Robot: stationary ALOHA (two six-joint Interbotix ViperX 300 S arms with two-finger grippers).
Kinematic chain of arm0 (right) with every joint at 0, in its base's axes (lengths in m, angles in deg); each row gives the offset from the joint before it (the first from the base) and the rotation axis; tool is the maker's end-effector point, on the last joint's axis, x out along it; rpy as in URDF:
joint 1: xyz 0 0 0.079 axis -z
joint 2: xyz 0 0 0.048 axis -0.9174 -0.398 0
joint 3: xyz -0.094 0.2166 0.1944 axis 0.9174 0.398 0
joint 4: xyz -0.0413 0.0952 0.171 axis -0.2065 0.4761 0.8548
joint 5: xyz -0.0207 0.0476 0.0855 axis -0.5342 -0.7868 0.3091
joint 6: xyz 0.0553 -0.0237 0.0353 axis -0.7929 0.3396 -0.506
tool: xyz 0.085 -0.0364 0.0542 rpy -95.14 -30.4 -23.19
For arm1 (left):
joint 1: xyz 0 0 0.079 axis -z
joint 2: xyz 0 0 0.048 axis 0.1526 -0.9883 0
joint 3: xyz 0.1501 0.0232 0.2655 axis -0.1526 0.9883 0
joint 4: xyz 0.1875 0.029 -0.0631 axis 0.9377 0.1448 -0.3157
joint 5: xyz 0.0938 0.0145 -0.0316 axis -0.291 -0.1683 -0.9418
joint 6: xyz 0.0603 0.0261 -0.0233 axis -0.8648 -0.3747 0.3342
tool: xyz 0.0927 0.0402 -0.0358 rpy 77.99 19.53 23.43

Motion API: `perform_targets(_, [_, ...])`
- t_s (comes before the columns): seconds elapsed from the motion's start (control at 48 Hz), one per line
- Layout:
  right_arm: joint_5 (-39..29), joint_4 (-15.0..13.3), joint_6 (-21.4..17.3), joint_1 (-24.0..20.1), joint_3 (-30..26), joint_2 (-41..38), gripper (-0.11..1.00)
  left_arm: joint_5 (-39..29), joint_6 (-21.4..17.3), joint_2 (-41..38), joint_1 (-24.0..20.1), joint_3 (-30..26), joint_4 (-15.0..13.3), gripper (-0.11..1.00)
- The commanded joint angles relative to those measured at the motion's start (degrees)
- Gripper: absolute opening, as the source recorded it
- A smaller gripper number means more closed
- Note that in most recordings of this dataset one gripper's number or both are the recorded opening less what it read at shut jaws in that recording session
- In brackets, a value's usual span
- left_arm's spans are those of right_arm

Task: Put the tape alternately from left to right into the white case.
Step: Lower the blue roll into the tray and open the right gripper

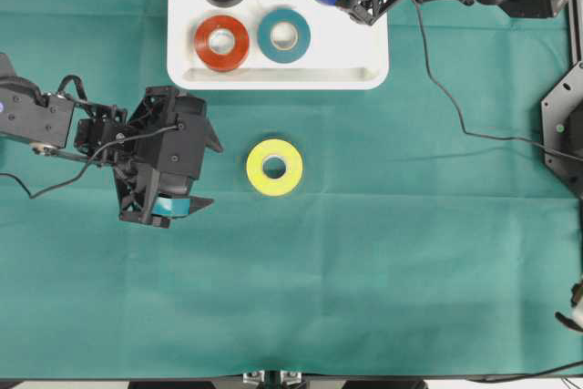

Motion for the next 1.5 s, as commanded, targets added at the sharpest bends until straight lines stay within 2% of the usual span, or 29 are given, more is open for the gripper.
perform_targets(0.0, [0.2,-0.2,-0.2,0.5,-1.2,0.4,0.30,0.2,0.1,1.3,0.2,-1.1,0.0,0.67])
perform_targets(0.666, [0.4,-0.2,-0.2,1.2,-0.8,0.3,0.31,0.2,0.1,1.3,0.2,-1.1,0.0,0.67])
perform_targets(0.708, [0.4,-0.2,-0.1,1.2,-0.9,0.3,0.38,0.3,0.1,1.3,0.2,-1.1,-0.1,0.67])
perform_targets(0.854, [0.4,-0.2,-0.2,1.2,-0.8,0.4,0.80,0.2,0.1,1.2,0.2,-1.1,0.0,0.67])
perform_targets(0.916, [0.4,-0.1,-0.3,1.2,-0.7,0.8,0.92,0.2,0.1,1.3,0.2,-1.1,0.0,0.67])
perform_targets(1.0, [0.4,-0.1,-0.2,1.1,-0.6,1.5,0.84,0.2,0.1,1.3,0.2,-1.1,-0.1,0.67])
perform_targets(1.208, [1.9,-0.1,-0.2,-0.3,0.4,4.5,0.85,0.3,0.1,1.3,0.2,-1.1,0.0,0.67])
perform_targets(1.479, [10.0,-0.1,-0.2,-3.1,3.9,9.8,0.84,0.3,0.0,1.3,0.2,-1.1,-0.1,0.67])
